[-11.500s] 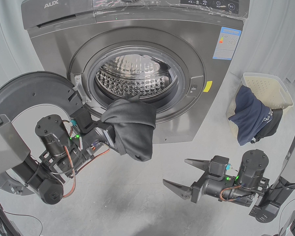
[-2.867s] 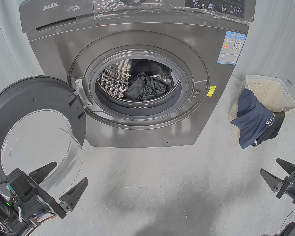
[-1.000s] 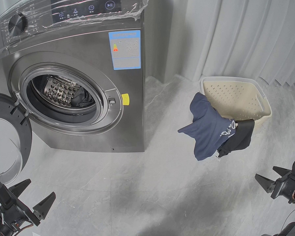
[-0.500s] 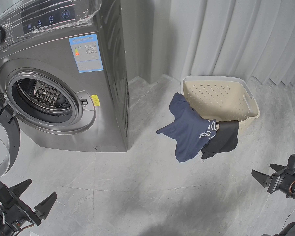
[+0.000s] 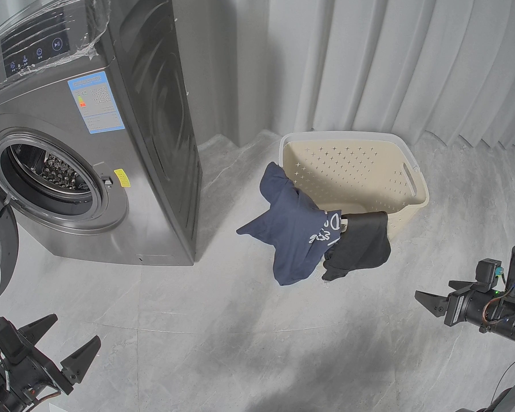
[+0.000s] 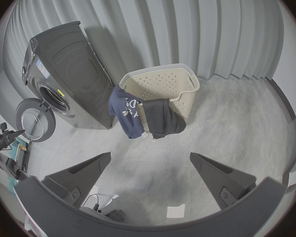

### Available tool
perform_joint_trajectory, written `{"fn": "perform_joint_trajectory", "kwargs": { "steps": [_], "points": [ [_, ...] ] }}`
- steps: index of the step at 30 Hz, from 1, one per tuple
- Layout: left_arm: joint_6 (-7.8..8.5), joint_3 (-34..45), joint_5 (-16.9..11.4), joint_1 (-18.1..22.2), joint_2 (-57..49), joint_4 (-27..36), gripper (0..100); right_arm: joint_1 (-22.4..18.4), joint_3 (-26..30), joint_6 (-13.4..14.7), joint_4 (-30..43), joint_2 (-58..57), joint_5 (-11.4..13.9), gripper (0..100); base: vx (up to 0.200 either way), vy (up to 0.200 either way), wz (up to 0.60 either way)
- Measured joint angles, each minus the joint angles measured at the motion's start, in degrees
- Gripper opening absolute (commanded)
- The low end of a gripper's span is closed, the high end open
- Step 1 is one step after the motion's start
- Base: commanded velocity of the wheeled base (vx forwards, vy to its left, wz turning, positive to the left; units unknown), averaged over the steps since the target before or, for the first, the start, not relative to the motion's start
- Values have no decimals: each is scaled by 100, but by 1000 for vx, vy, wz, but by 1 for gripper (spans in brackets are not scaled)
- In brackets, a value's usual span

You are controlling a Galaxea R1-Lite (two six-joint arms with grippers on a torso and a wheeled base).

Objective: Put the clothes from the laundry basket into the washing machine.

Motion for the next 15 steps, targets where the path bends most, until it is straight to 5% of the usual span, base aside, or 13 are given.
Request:
{"fn": "perform_joint_trajectory", "kwargs": {
  "steps": [5,10,15],
  "points": [
    [-60,-2,-17,0,11,9,100,206,-30,10,-295,460,-6,100,200,0,0],
    [-162,-2,-30,6,35,5,100,283,-78,-1,-408,824,-26,100,0,0,0],
    [-143,-2,-17,-5,57,29,100,335,-161,-9,-611,1163,-26,100,0,-200,0]
  ]
}}
